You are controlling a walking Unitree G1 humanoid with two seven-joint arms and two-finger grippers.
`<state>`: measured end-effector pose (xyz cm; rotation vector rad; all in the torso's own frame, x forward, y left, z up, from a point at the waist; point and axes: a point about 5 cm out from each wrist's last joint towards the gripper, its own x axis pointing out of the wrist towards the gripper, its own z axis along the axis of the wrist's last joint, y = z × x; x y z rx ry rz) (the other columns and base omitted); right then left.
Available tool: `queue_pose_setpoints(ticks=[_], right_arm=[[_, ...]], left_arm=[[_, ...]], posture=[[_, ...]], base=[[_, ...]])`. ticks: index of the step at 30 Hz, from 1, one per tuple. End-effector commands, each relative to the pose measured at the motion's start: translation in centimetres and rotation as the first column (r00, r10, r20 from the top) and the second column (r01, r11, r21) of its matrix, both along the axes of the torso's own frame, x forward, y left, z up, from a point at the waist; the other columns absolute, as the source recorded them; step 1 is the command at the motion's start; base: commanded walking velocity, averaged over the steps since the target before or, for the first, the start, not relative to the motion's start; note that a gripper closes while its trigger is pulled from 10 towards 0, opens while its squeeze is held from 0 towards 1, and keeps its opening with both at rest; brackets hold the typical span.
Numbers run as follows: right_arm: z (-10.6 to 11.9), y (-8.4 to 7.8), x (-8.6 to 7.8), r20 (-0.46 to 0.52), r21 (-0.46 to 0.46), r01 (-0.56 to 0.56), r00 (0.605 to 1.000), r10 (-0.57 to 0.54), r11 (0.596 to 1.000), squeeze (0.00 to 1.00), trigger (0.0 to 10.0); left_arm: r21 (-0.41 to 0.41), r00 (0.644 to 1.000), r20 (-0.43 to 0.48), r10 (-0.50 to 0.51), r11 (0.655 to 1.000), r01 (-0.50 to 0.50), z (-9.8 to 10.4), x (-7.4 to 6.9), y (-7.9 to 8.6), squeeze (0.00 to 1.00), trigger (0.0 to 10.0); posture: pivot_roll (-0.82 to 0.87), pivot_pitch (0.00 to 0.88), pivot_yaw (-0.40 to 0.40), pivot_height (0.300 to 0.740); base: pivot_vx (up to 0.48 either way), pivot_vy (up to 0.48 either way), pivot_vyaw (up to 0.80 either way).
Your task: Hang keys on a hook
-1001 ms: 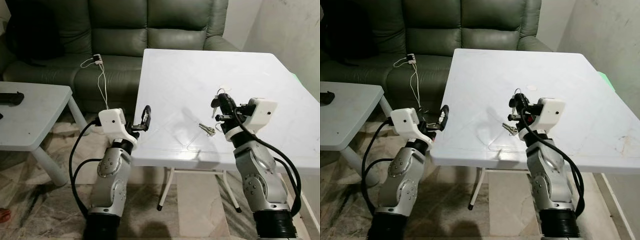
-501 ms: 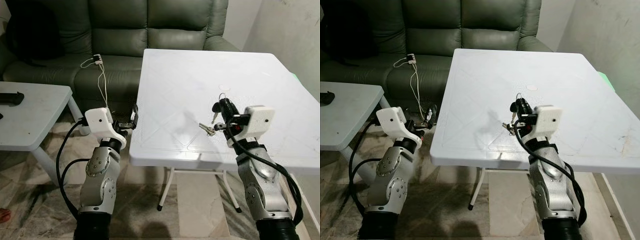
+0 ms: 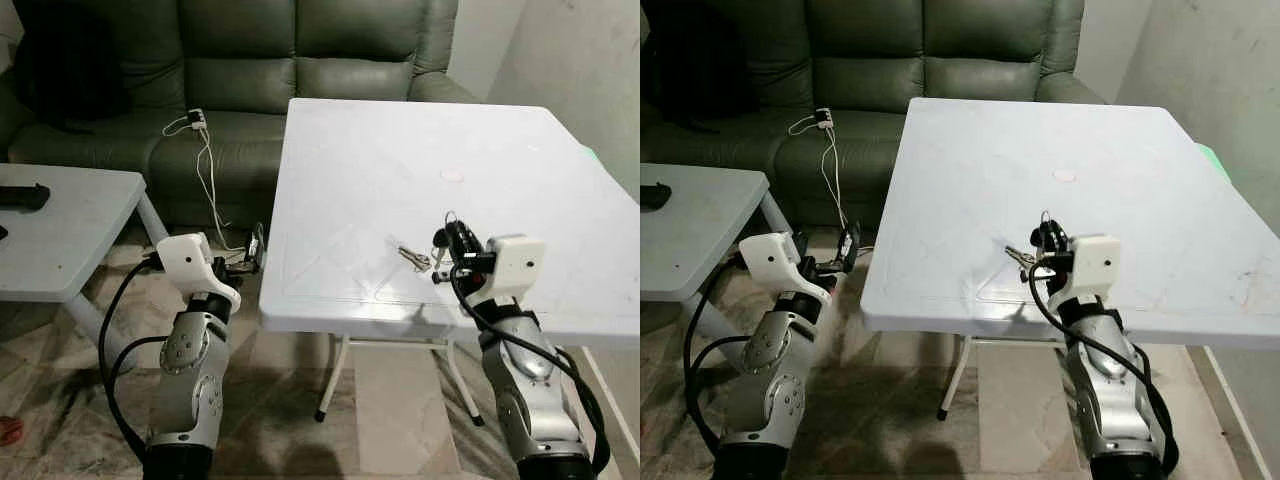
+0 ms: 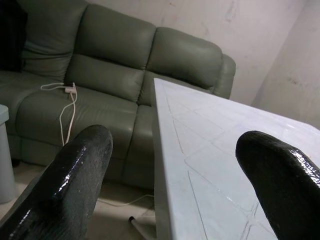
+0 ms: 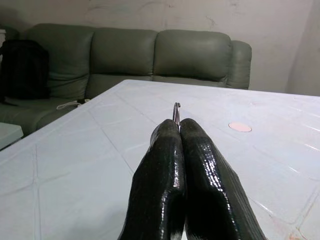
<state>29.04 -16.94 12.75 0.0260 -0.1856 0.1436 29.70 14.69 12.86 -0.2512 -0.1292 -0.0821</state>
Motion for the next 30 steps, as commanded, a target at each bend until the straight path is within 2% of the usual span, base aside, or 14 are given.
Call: queue_pose_setpoints(ticks=[1,6,22,25,30], right_arm=[[0.1,-0.1,0.1,0.013,-0.006,0.013,1.000,-0.013,1.000,0.00,10.0],[0.1,0.0,0.4,0.003,-0.003,0.025,1.000,-0.025,1.000,0.00,10.0],[0.2,0.7,1.1,0.002,-0.012,0.006,1.000,-0.006,1.000,0.00,10.0],[0.2,0.8,1.1,0.006,-0.011,0.001,1.000,-0.001,1.000,0.00,10.0],[0.2,1.0,1.0,0.007,-0.012,-0.009,1.000,0.009,1.000,0.00,10.0]], left_arm=[[0.005,1.000,-0.001,-0.014,1.000,0.014,-0.1,0.1,-0.2,0.00,10.0],[0.016,1.000,0.003,-0.020,1.000,0.020,0.0,0.4,-0.1,0.00,10.0],[0.054,0.999,0.049,-0.018,0.998,0.015,1.0,1.1,0.1,0.00,10.0],[0.043,0.999,0.050,-0.020,0.999,0.018,1.0,1.1,0.2,0.00,10.0],[0.026,0.999,0.037,-0.008,1.000,0.007,0.9,1.2,0.2,0.00,10.0]], posture=[[0.00,0.000,-0.035,0.740],[0.00,0.000,-0.030,0.740],[0.01,0.000,-0.028,0.740],[0.00,0.000,-0.027,0.740],[0.00,0.000,-0.026,0.740]], base=[[0.000,0.000,0.00],[0.000,0.000,-0.10],[0.000,0.000,-0.78],[0.000,-0.320,-0.79],[0.000,0.000,-0.78]])
